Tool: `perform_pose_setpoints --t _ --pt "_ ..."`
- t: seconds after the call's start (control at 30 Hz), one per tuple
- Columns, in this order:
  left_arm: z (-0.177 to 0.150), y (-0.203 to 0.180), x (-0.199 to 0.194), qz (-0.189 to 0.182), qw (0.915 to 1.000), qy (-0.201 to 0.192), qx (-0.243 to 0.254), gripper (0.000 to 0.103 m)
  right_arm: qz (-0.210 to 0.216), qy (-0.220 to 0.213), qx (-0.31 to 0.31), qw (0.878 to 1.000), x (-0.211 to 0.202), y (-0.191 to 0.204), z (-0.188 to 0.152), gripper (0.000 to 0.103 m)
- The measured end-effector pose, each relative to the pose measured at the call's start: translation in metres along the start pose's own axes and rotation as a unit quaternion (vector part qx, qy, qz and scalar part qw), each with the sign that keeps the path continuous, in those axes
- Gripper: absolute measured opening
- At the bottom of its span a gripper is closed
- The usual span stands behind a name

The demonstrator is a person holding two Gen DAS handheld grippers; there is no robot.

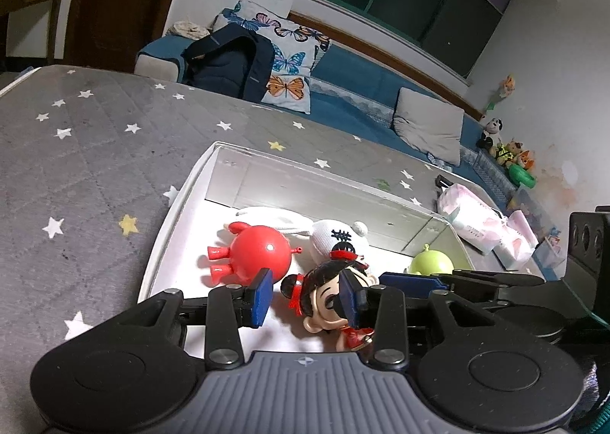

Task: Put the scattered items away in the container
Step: 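Lower the doll into the box beside the red toy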

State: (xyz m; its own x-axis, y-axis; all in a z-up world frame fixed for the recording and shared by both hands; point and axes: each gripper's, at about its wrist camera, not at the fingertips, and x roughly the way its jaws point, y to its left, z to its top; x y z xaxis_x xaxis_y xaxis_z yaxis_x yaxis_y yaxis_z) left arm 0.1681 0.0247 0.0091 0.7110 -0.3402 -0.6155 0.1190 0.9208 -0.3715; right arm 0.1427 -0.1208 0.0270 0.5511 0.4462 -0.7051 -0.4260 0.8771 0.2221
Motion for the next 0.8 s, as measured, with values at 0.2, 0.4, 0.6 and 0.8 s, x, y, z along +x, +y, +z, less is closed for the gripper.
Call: perform_pose_setpoints --t 0.2,0.4,0.6,0.8 --pt "-0.003 -0.001 -0.004 0.012 0.9999 -0.009 0.006 0.040 -0.002 -0.002 -0.003 1.000 -0.001 0.001 -0.001 0.060" --pt "-0.007 -0.004 -0.009 0.029 0.9993 -0.015 0.017 0.040 -0.006 -0.012 -0.007 1.000 -0.007 0.002 -0.004 0.060" --pt "-0.012 -0.012 -0.019 0.051 0.9975 -0.032 0.039 0.040 -0.009 -0.027 -0.007 1.000 -0.017 0.003 -0.008 0.064" --pt "-0.017 -0.023 -0.027 0.080 0.9931 -0.051 0.069 0.040 -0.015 -0.043 -0.016 0.999 -0.028 0.007 -0.013 0.071"
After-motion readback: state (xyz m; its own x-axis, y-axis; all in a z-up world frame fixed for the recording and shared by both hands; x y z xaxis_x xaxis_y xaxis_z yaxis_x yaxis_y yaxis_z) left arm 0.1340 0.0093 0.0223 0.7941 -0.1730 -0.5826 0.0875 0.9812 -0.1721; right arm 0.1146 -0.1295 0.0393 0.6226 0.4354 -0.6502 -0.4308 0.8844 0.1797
